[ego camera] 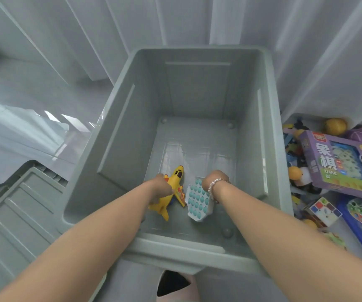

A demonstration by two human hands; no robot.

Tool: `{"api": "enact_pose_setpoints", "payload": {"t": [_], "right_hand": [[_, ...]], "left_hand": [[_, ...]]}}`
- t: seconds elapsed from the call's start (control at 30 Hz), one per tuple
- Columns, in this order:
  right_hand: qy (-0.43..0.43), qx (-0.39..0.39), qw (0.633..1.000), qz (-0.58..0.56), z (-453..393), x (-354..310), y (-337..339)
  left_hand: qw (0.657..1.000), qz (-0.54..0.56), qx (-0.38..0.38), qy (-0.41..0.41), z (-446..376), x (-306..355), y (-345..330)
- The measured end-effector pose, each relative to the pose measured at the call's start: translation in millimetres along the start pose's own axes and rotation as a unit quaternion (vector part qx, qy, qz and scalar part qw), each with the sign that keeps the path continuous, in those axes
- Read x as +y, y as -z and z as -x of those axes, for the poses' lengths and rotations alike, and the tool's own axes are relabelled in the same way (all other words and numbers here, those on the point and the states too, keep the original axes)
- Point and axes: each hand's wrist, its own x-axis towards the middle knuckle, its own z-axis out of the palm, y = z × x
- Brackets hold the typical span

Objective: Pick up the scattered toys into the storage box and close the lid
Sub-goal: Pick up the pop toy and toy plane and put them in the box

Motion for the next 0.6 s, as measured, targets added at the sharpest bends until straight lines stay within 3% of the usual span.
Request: {"api": "enact_pose_setpoints", "payload": {"t": [0.1,0.2,0.3,0.37,0.5,0.6], "right_hand": [[0.002,0.016,0.999,0.028,-3,1,-1],[0.012,0.006,1.000,0.015,1,-4,6],[0.002,-0.005,0.998,-0.059,10,-12,18],[0.016,0.006,0.989,-0.146,18,-19,28],[0.221,0.049,0.953,-0.201,59,-22,67],[0.358,0.066,0.908,-0.208,115,10,108]], "left_hand": [[0.999,0.046,-0.025,-0.007,1,3,1],[0.999,0.028,0.006,-0.044,3,3,7],[0.987,-0.060,0.092,-0.118,16,11,15],[0.971,-0.061,0.159,-0.167,33,21,22],[0.940,0.018,0.243,-0.241,84,40,33],[0.914,0.105,0.250,-0.301,141,60,24]]}}
